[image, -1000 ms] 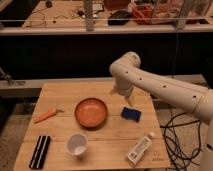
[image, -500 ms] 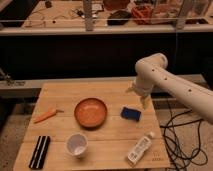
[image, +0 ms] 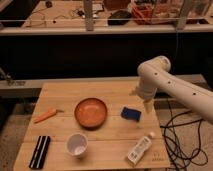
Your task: Move the arm in a circular motion
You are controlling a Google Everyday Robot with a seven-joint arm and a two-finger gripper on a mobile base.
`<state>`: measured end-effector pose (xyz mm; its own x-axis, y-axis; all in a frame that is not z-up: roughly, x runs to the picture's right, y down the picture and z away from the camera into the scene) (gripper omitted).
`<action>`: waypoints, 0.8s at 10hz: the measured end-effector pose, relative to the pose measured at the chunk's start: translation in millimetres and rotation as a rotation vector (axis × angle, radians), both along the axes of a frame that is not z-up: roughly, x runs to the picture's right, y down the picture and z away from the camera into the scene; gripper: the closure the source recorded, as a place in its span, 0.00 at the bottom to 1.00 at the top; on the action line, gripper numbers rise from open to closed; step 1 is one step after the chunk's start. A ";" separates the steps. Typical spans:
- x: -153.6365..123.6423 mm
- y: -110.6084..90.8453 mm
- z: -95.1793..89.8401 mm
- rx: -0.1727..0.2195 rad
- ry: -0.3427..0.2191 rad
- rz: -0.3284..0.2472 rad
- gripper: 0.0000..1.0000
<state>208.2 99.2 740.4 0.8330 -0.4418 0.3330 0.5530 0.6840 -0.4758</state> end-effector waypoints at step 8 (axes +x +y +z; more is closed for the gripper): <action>-68.6 49.2 -39.1 -0.012 -0.134 -0.085 0.20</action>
<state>139.6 148.4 701.3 0.7404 -0.5039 0.4448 0.6678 0.6266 -0.4017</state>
